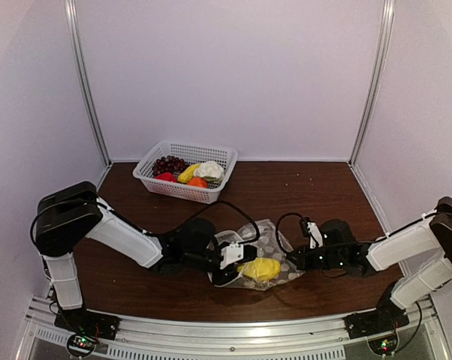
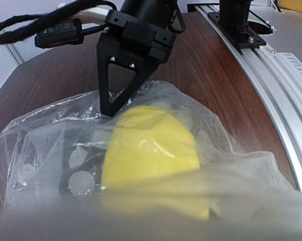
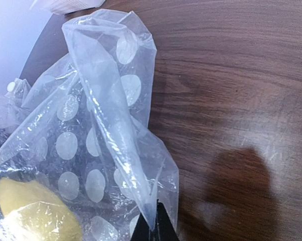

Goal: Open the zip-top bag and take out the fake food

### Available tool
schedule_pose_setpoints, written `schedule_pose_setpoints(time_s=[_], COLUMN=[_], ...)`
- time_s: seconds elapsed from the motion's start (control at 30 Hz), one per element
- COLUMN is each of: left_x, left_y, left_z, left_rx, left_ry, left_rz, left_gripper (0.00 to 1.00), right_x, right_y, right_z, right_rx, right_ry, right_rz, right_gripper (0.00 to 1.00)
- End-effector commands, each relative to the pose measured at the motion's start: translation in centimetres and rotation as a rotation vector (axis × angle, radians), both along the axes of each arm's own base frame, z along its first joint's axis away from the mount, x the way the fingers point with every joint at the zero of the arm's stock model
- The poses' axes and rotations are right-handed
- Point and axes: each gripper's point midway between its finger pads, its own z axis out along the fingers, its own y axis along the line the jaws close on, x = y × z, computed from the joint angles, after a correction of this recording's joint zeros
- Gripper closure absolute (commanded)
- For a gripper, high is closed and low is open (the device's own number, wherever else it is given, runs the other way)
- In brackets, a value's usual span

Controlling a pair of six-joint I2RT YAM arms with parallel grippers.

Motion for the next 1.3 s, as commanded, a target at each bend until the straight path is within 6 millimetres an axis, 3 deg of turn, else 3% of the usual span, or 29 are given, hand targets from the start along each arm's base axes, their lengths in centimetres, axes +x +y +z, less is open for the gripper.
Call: schedule_pose_setpoints(time_s=[0.0,0.1,0.33,0.63,0.8,0.93,1.17,1.27], left_x=[0.1,0.1,1.1,3.4,9.2,13.8,23.4,27.0], left_y=[0.8,1.2,3.5,10.8,14.2,15.7,20.9,21.9], left_z=[1.6,1.9,3.5,7.0,11.2,14.5,17.6,17.4], left_rx=[-0.034,-0.037,-0.033,-0.106,-0.225,-0.275,-0.342,-0.315], left_ry=[-0.030,-0.030,-0.047,0.001,0.060,0.093,0.177,0.197], left_rz=[0.032,0.046,0.127,0.344,0.584,0.712,0.973,1.042], left_gripper=[0.60,0.67,0.67,0.67,0.67,0.67,0.65,0.62], right_x=[0.2,0.3,0.6,1.9,2.6,2.9,3.3,3.5], right_y=[-1.8,-2.3,-3.9,-6.8,-7.5,-7.8,-8.2,-8.1], right_z=[-0.3,-0.3,0.2,1.9,2.7,3.1,4.4,4.5], right_rx=[-0.038,-0.043,-0.032,-0.022,-0.025,-0.021,0.007,0.012], right_ry=[-0.010,-0.010,-0.024,-0.078,-0.095,-0.106,-0.146,-0.151], right_rz=[-0.061,-0.071,-0.123,-0.237,-0.260,-0.269,-0.289,-0.288], right_gripper=[1.00,1.00,1.00,1.00,1.00,1.00,1.00,1.00])
